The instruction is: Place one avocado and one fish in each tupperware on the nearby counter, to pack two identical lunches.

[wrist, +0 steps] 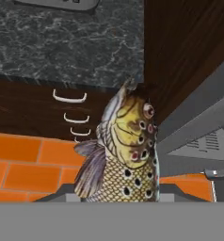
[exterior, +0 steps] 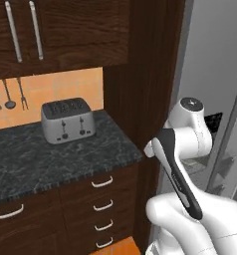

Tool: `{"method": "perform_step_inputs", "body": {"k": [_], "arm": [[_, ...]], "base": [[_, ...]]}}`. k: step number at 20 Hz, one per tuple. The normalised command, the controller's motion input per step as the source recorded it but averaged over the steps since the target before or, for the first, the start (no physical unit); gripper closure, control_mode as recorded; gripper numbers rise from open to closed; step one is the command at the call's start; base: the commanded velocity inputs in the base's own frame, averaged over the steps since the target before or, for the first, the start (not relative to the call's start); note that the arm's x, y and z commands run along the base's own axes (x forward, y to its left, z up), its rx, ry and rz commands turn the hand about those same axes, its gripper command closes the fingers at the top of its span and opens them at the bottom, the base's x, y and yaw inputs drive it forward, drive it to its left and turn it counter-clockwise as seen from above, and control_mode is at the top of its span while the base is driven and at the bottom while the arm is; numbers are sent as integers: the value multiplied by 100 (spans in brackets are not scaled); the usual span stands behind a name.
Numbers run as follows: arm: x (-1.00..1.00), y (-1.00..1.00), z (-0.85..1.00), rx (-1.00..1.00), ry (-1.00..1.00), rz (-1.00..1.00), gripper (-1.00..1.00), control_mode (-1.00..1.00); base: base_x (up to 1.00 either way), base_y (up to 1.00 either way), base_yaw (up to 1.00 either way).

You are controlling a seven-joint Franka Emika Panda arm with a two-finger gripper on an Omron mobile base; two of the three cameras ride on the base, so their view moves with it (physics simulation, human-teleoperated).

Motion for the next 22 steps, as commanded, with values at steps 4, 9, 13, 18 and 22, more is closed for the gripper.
{"method": "perform_step_inputs", "body": {"k": [4, 9, 13, 18, 22], "arm": [[0, 0, 0, 0, 0, 0, 100, 100], [0, 0, 0, 0, 0, 0, 100, 100], [0, 0, 0, 0, 0, 0, 100, 100], [0, 0, 0, 0, 0, 0, 100, 100], [0, 0, 0, 0, 0, 0, 100, 100]], "base": [[-6, 100, 7], [-1, 100, 8], [0, 100, 10], [14, 100, 32], [71, 58, 48]]}}
